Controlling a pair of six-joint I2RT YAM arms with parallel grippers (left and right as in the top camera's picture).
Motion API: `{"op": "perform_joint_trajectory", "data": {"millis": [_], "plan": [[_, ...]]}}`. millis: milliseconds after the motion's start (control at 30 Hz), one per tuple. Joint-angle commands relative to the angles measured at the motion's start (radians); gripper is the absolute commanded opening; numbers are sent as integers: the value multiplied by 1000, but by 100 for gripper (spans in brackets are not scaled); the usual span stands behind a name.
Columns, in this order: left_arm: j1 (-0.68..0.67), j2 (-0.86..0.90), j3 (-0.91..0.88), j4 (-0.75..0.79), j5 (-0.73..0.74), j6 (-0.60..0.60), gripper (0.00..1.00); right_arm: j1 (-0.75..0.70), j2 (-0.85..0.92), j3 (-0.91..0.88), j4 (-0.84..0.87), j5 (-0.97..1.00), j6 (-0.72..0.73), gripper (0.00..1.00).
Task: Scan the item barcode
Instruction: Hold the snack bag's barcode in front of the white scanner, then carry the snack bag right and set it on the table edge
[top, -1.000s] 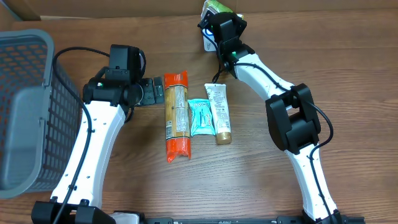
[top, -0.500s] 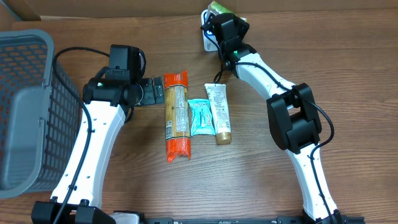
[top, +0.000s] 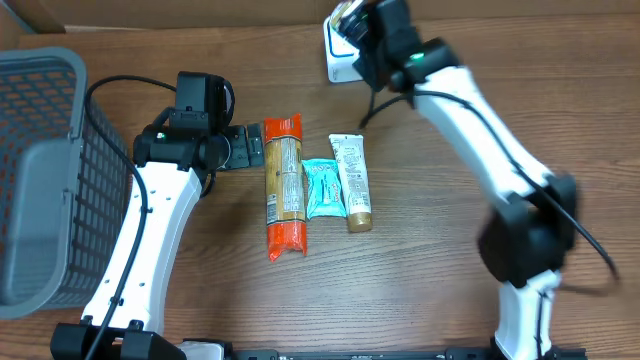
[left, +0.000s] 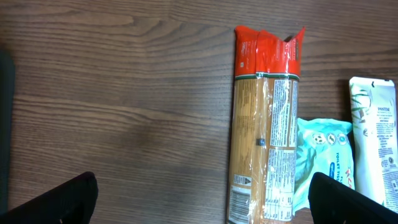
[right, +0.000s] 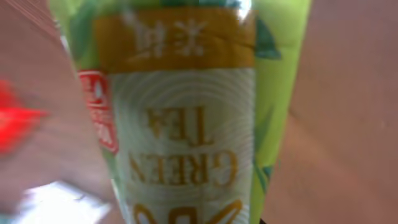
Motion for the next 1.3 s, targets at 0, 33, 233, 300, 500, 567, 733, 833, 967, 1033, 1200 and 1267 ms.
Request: {"op": "perform_joint_trajectory", "data": {"millis": [0,33,233,300,500,567,733,833,967,1033,1200,1267], "plan": [[-2,2,5,2,-9,23,99,-79,-171,24,-148,-208,403,4],[-2,2,5,2,-10,23,100,-99,-183,24,-205,-224,451,4],[-2,2,5,2,-10,23,100,-311,-188,-92,-452,-232,787,4],[-2,2,5,2,-10,23,100,-359,-188,-158,-428,-223,881,4],[-2,2,5,2,-10,23,100,-534,-188,-482,-217,-208,1265,4],[-2,2,5,2,-9,23,99,-587,-188,-597,-114,-208,1381,4],[-2,2,5,2,-10,23,100,-700,-188,-746,78,-197,1477,4],[-2,2,5,2,-10,23,99,-739,-188,-768,122,-219,1481,4],[-2,2,5,2,-9,23,100,-736,-187,-768,154,-208,1479,6],[-2,2,5,2,-9,23,100,-730,-187,-768,172,-190,1480,16],[-2,2,5,2,-10,23,100,-730,-187,-768,148,-191,1408,41],[-2,2,5,2,-9,23,100,-730,-187,-768,146,-213,1295,42]]}}
